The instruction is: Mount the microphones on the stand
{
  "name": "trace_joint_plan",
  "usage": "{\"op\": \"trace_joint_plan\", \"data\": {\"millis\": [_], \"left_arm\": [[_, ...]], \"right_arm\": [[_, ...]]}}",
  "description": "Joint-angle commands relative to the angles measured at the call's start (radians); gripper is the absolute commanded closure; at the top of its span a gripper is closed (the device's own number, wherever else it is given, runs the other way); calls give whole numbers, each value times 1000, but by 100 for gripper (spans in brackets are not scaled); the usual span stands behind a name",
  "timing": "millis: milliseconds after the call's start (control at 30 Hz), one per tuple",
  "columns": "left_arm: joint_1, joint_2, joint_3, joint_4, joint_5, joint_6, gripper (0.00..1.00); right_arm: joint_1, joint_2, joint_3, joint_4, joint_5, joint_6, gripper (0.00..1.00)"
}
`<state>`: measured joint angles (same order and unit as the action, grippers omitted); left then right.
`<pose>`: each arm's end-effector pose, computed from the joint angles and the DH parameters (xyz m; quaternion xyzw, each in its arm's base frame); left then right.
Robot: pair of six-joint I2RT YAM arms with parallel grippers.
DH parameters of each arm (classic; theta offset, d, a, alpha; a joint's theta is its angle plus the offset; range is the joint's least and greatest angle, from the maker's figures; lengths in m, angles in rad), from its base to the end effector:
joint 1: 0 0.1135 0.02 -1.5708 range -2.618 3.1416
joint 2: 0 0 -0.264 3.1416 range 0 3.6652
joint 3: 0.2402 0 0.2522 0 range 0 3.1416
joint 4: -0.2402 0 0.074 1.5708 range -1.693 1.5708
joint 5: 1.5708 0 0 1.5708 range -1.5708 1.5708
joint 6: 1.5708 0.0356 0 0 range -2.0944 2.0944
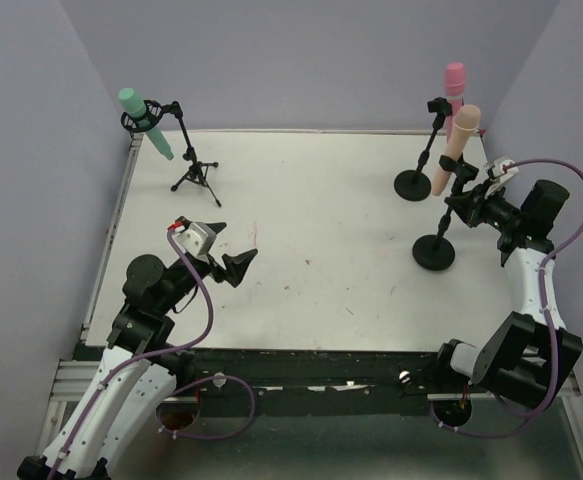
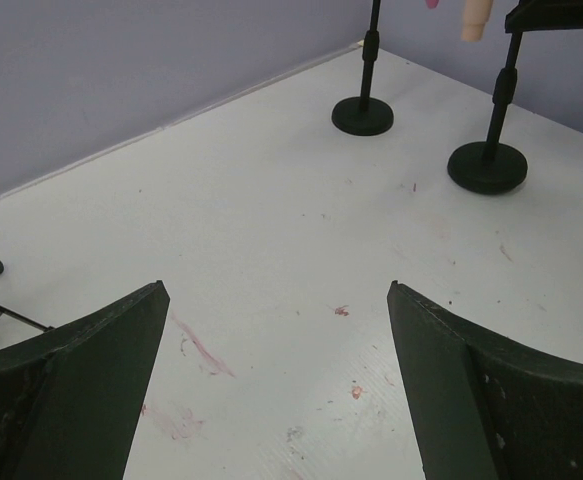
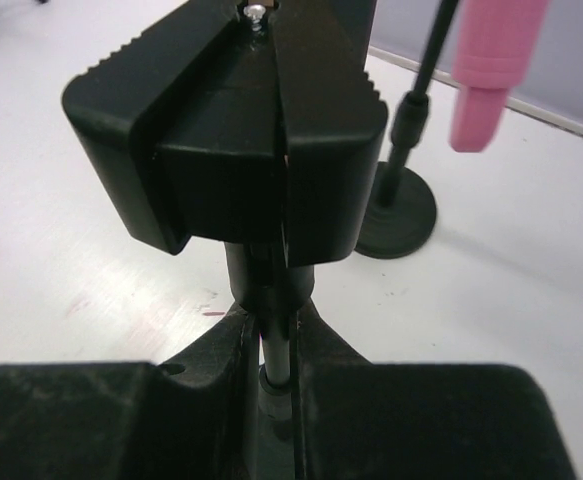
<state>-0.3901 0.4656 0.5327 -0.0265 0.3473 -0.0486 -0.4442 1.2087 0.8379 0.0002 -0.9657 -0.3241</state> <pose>0.1174 -0.0614 0.3127 0.2387 0.6511 -0.2714 0.6674 0.2513 -0.0872 0.2934 -0.2179 0.7453 0.1678 0.6073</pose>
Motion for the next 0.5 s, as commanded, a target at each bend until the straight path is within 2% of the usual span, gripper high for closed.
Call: {"op": "trace_joint_plan", "data": {"millis": [0,167,300,367,467], "left_arm": [[3,-12,-5,-6,-19,6,2],[3,-7,-8,0,-18,-4,2],[2,-7,-7,-4,-18,-5,2],[3,-12,-7,-7,-16,-10,2],[3,-19,-7,-7,-10,-16,2]], "right_arm": [[-21,-11,-26,191,149,106,93],[-50,2,-62,328,220,207,92],[-50,2,-102,369,232,217,86],[-53,3,-120,371,197,195,77],[-62,-17,-145,350,121,163,53]]}}
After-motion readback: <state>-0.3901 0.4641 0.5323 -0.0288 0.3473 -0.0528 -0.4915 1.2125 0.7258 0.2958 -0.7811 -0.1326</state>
